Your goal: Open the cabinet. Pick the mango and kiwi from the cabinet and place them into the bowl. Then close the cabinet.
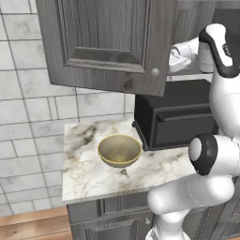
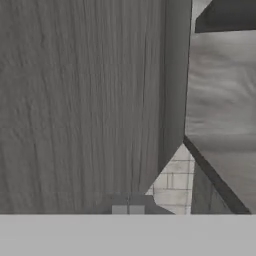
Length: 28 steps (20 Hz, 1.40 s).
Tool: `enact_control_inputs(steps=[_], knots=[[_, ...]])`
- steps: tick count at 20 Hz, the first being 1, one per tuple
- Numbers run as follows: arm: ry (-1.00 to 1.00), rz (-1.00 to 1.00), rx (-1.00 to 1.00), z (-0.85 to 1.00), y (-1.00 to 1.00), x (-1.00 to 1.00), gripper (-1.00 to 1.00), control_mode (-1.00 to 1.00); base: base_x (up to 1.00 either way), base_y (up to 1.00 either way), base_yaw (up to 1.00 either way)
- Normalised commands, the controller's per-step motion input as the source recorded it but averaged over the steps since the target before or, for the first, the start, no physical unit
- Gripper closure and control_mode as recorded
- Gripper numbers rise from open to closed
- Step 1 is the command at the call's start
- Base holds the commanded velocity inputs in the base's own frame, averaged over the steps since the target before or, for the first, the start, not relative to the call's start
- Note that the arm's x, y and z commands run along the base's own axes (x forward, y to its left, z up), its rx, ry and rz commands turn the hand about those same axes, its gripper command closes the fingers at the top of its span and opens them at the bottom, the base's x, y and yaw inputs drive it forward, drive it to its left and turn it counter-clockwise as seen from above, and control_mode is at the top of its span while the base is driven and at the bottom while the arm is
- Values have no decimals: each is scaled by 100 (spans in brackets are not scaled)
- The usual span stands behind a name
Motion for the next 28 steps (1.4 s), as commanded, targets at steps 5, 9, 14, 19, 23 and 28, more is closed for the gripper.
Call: enact_control_inputs(steps=[5,9,14,19,23,28], knots=[[-14,15,-12,0,76,-100,100,-100,0,0,0],[-13,3,-4,0,51,-100,100,-100,0,0,0],[0,0,0,0,37,-97,100,-100,0,0,0],[0,0,0,0,49,-66,100,-100,0,0,0],[0,0,0,0,59,-38,100,-100,0,0,0],[1,-1,0,0,52,-11,100,-100,0,0,0]])
